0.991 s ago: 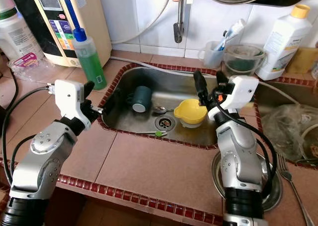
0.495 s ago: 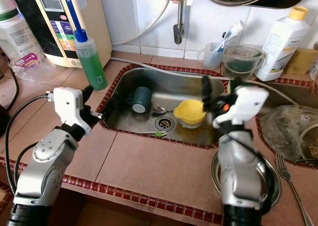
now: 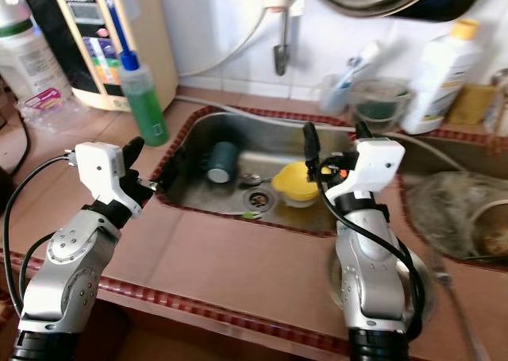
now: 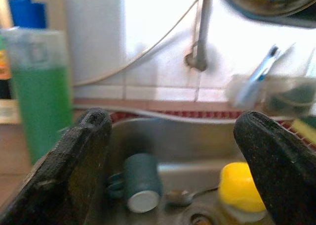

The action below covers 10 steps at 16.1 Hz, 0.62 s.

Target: Kitchen organization

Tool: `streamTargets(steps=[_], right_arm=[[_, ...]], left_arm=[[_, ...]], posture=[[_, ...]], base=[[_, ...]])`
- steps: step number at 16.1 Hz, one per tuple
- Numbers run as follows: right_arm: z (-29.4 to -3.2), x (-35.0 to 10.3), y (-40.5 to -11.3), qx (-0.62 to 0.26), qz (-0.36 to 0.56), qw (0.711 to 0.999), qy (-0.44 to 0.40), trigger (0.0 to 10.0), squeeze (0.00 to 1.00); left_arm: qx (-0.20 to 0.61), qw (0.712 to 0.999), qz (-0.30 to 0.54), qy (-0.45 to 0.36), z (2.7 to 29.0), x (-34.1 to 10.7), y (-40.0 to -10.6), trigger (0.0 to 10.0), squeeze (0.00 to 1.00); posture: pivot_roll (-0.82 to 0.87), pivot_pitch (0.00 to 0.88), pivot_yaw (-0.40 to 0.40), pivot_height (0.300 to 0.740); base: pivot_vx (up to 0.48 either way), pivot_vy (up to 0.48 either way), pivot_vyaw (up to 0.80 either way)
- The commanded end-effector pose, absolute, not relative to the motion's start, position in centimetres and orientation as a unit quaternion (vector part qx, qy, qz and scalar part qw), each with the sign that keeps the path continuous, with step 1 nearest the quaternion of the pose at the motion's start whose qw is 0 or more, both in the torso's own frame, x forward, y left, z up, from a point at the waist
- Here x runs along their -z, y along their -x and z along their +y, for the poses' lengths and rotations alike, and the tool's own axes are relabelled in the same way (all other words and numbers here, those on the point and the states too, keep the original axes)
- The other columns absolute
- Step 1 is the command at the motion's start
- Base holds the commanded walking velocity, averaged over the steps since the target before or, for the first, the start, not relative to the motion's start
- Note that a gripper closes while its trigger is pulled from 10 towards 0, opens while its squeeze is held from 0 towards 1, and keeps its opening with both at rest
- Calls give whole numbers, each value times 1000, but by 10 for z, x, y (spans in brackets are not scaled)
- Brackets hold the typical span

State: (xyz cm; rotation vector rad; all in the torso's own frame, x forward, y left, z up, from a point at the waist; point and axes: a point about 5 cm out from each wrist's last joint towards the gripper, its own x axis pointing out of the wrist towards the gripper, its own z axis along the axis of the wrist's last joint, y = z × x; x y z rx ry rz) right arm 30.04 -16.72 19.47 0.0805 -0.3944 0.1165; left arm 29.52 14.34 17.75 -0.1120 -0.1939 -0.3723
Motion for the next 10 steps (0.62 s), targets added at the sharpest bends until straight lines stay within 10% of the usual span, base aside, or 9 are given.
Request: streamTargets(steps=[1,10], right_arm=[[-168,-200,-301,-60,-208,976,-34,10000,0],[-163,-200,-302,-77,-207,975,-29,10000,0]], left_arm=[[188,974,-111,60,142,-183,-293,10000,0],[194,972,-114,68,141,-185,-291,10000,0]], posture=[[-92,14,42,740],[-92,8,33,740]], base=[[0,-480,0],[0,-480,0]])
